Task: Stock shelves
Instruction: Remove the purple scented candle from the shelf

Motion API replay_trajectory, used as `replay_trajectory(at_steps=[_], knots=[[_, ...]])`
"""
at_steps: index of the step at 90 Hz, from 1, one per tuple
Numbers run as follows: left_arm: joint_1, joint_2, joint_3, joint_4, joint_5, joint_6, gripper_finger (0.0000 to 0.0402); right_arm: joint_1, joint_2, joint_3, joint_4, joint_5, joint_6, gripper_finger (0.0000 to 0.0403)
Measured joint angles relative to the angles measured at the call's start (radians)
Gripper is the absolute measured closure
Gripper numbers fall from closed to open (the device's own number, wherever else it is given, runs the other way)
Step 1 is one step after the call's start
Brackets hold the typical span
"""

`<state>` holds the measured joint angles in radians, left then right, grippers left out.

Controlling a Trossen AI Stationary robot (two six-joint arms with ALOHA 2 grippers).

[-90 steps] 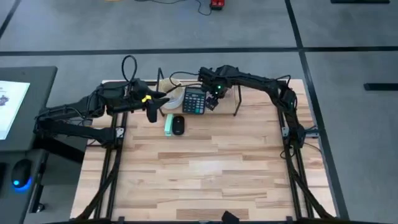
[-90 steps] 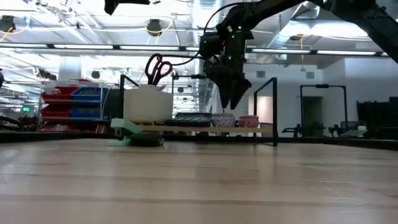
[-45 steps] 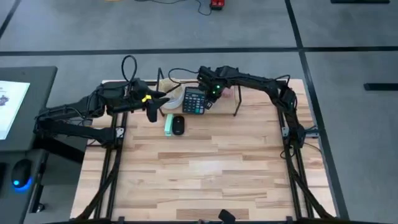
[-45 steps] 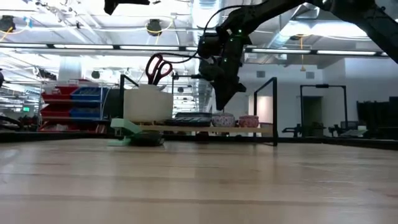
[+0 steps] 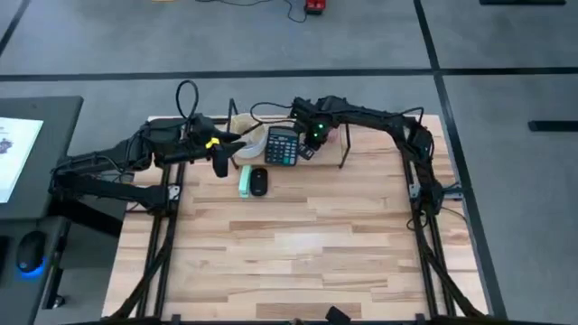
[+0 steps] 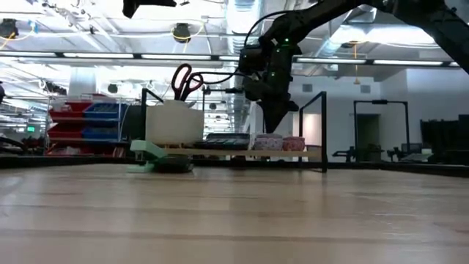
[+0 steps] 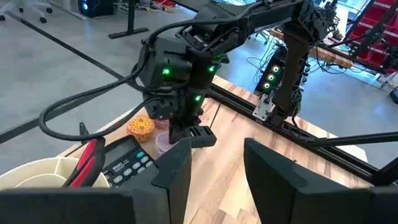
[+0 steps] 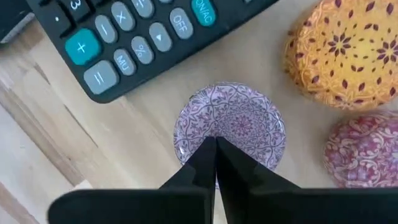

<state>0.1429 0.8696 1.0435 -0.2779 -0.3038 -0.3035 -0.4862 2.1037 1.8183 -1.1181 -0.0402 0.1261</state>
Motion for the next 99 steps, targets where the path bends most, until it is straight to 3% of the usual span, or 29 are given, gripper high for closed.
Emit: replay_trajectory(at_steps=[38,46,56,80,99], knots=[[0.000,0.000,0.000,0.000,0.000,0.000,0.0276,-0.006,-0.125,-0.006,0.005,0.005,-0.028,0.0402],[0.000,0.000,0.000,0.000,0.000,0.000,0.0276,-0.010,-0.126,-0.006,0.007,-0.011,-0.070,0.0386],[0.000,0.000,0.000,0.000,0.000,0.002,0.0276,-0.021,-0.117,-0.006,-0.023,-0.034,-0.082,0.0324],[0.000,0.000,0.000,0.000,0.000,0.002,0.0276,-0.021,-0.087,-0.005,-0.016,-0.034,-0.107,0.0106],[0.000,0.000,0.007,-0.008,-0.015,0.021,0.0276,-0.032,-0.087,-0.006,-0.010,-0.016,-0.086,0.0026]])
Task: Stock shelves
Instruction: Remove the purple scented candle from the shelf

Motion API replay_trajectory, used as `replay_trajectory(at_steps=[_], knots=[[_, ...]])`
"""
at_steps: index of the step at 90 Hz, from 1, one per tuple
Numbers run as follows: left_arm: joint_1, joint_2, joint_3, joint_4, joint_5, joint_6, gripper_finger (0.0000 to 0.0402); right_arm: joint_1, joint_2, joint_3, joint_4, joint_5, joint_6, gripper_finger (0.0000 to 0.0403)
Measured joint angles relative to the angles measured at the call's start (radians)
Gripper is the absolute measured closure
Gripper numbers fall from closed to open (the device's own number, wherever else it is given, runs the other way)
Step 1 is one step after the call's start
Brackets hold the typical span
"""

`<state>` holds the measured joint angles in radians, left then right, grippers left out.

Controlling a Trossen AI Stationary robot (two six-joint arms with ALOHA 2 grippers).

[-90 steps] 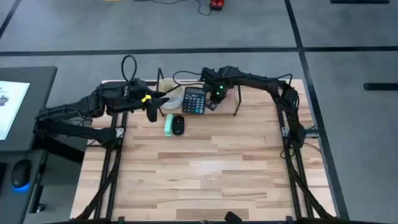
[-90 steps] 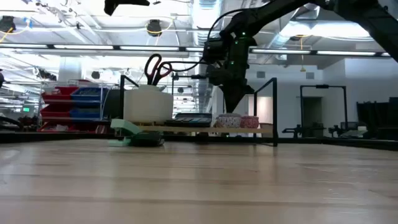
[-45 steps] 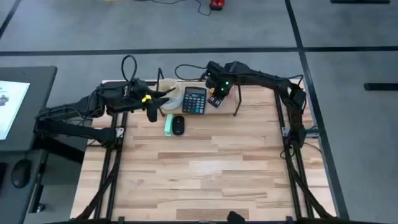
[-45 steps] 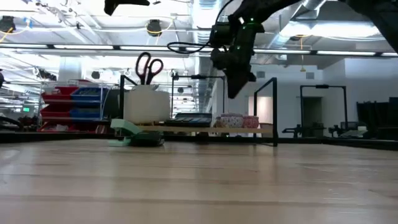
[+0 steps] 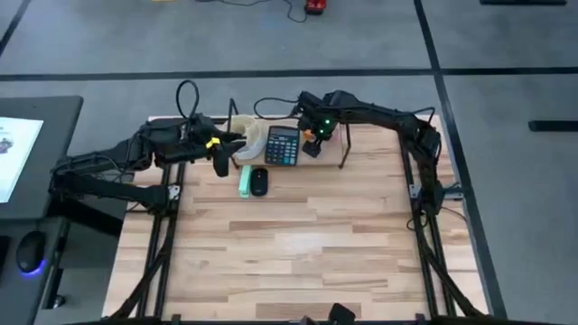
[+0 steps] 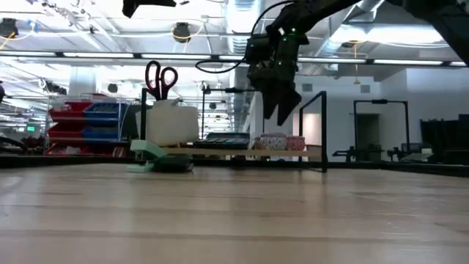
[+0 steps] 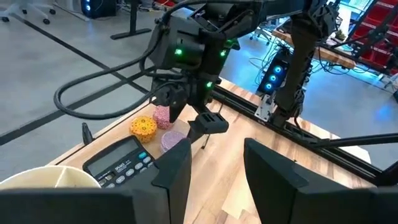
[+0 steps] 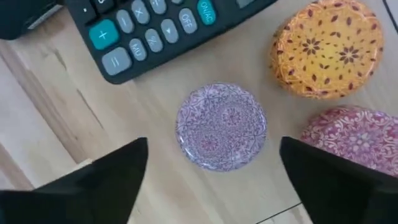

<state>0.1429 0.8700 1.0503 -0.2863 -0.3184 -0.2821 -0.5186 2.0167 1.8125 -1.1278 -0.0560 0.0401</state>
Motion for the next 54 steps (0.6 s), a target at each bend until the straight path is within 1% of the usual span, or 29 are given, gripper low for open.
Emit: replay_trajectory(at_steps=[6,12,20,27,39,54], knots=[[-0.001,0.000,0.032,-0.047,-0.027,0.017,0.0276,-0.003,0.000,-0.009,0.014,0.006,-0.015,0.0015],[0.000,0.000,0.084,-0.145,-0.066,0.028,0.0276,-0.003,0.000,-0.021,0.028,0.034,-0.020,0.0008],[0.000,0.004,0.143,-0.266,-0.131,0.048,0.0276,-0.001,0.000,-0.044,0.058,0.044,-0.022,0.0004],[0.000,0.009,0.175,-0.343,-0.162,0.049,0.0276,0.001,0.000,-0.075,0.081,0.056,-0.022,0.0004],[0.000,0.009,0.186,-0.445,-0.192,-0.043,0.0276,0.008,0.000,-0.107,0.117,0.071,-0.004,0.0005],[0.005,0.024,0.186,-0.617,-0.217,-0.164,0.0276,0.018,-0.001,-0.144,0.168,0.080,0.020,0.0009]])
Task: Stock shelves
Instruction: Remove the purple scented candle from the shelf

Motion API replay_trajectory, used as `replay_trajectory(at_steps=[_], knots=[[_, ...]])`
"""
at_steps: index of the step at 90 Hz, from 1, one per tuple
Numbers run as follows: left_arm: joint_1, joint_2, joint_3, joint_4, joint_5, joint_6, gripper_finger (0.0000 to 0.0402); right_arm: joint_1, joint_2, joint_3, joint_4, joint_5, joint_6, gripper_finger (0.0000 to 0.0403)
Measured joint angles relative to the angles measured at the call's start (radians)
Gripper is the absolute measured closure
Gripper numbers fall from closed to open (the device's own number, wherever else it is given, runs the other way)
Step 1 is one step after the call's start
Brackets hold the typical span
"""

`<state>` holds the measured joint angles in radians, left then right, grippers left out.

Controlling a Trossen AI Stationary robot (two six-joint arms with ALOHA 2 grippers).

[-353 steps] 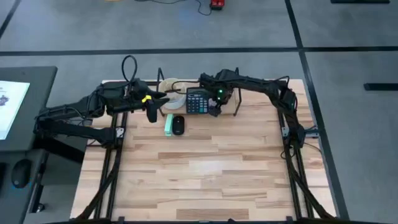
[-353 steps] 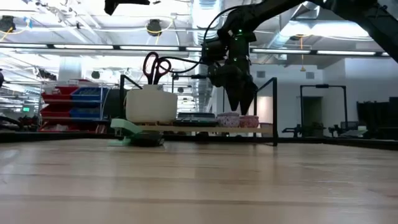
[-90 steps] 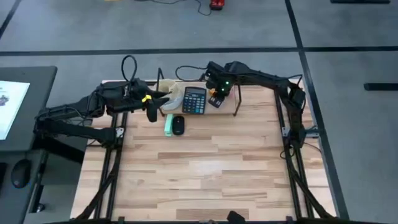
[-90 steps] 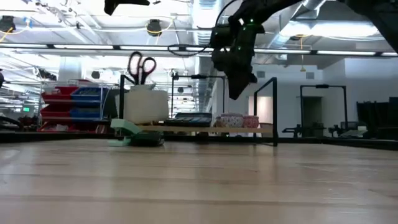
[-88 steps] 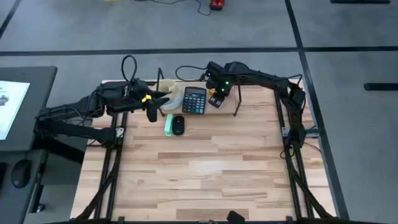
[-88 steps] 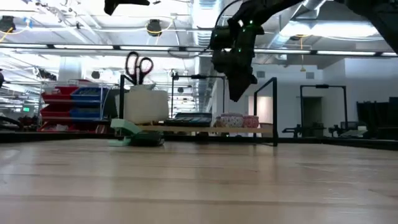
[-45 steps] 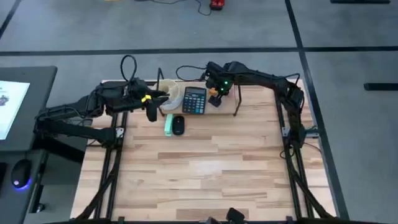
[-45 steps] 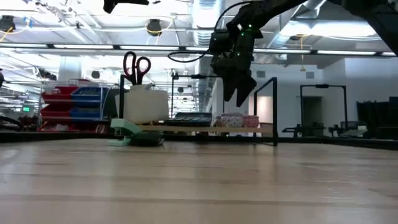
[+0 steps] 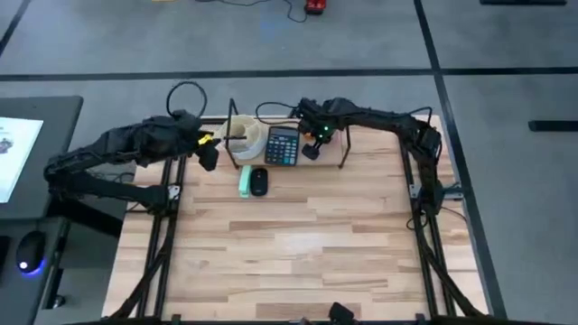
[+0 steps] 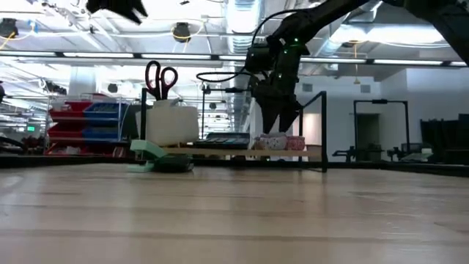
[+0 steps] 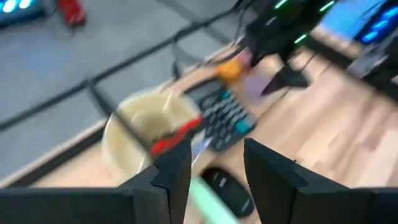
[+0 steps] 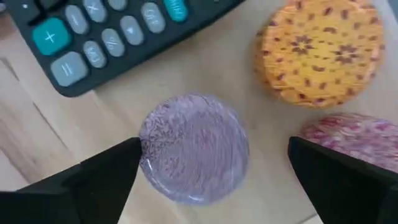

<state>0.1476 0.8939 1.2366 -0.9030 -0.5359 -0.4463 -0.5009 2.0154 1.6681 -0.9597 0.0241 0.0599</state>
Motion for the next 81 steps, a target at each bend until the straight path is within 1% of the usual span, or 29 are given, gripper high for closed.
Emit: replay_trajectory(at_steps=[12,52,59,72,81], knots=[[0.000,0.013,-0.002,-0.066,-0.003,-0.031,0.0276,0.010,0.002,-0.013,0.032,0.006,0.011,0.0010],[0.000,0.030,-0.001,0.008,0.007,-0.019,0.0276,0.000,0.001,-0.013,0.020,0.020,0.011,0.0010],[0.000,0.030,-0.001,0.018,0.008,-0.018,0.0276,0.001,0.001,-0.036,0.042,0.032,0.011,0.0010],[0.000,0.030,-0.001,0.039,0.008,-0.018,0.0276,0.004,0.002,-0.091,0.033,0.032,0.022,0.0011],[0.000,0.030,-0.001,0.039,0.009,-0.018,0.0276,0.010,0.002,-0.110,0.030,0.030,0.030,0.0019]])
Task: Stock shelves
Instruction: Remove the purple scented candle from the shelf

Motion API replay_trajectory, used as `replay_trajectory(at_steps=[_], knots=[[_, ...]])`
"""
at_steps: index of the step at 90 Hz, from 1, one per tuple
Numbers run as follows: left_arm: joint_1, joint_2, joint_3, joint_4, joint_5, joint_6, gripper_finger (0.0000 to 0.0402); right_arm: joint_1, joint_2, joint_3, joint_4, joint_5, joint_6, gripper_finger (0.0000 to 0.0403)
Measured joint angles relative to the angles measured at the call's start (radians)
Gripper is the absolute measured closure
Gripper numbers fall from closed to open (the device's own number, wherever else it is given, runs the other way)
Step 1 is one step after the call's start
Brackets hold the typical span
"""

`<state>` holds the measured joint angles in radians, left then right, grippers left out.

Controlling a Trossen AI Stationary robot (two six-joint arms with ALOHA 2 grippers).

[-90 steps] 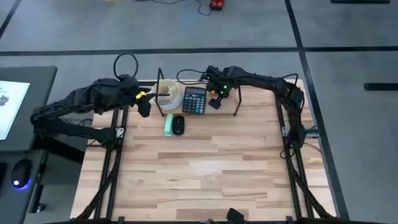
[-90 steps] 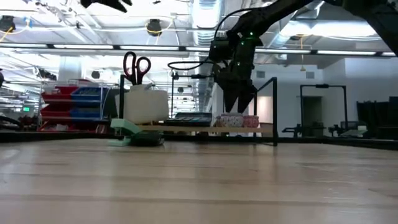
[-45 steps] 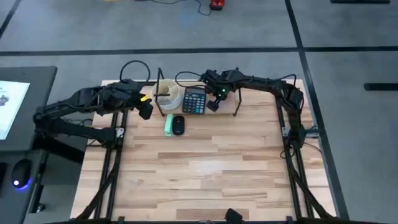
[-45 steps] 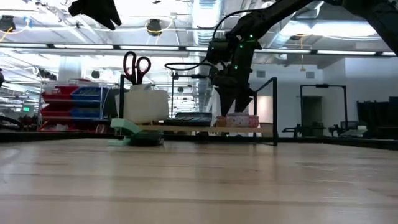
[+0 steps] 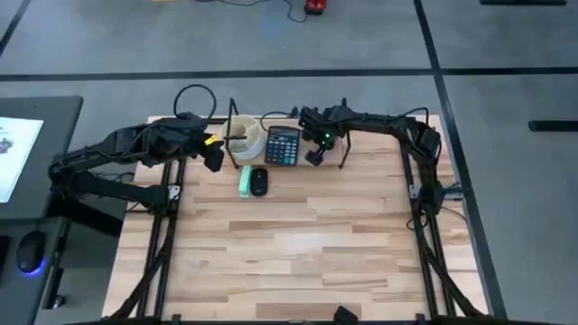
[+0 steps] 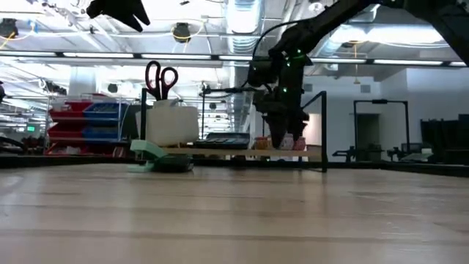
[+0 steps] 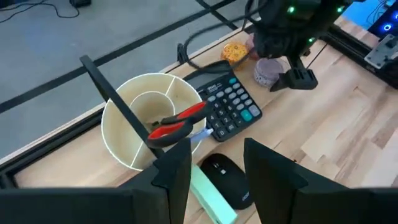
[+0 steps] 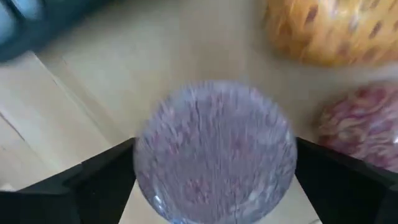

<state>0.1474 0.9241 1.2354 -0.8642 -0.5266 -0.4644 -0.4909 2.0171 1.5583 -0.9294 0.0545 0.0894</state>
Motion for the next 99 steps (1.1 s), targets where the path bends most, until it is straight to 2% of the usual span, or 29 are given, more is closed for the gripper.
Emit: replay_trajectory(at_steps=[31,45,55,71,99], knots=[[0.000,0.000,0.000,0.003,0.008,0.000,0.0276,0.001,0.000,-0.006,0.032,-0.005,0.034,0.0083],[0.000,0.000,0.000,0.015,0.033,0.003,0.0276,0.002,0.000,-0.006,0.041,-0.006,0.037,0.0127],[0.000,0.000,0.000,0.021,0.033,0.012,0.0276,0.011,0.000,0.006,0.018,-0.004,0.052,0.0128],[0.000,0.000,0.000,0.033,0.037,0.024,0.0276,0.056,-0.001,0.089,-0.112,-0.002,0.046,0.0128],[-0.034,0.000,0.000,0.123,0.169,0.055,0.0276,0.261,-0.002,0.284,-0.273,-0.010,0.044,0.0128]])
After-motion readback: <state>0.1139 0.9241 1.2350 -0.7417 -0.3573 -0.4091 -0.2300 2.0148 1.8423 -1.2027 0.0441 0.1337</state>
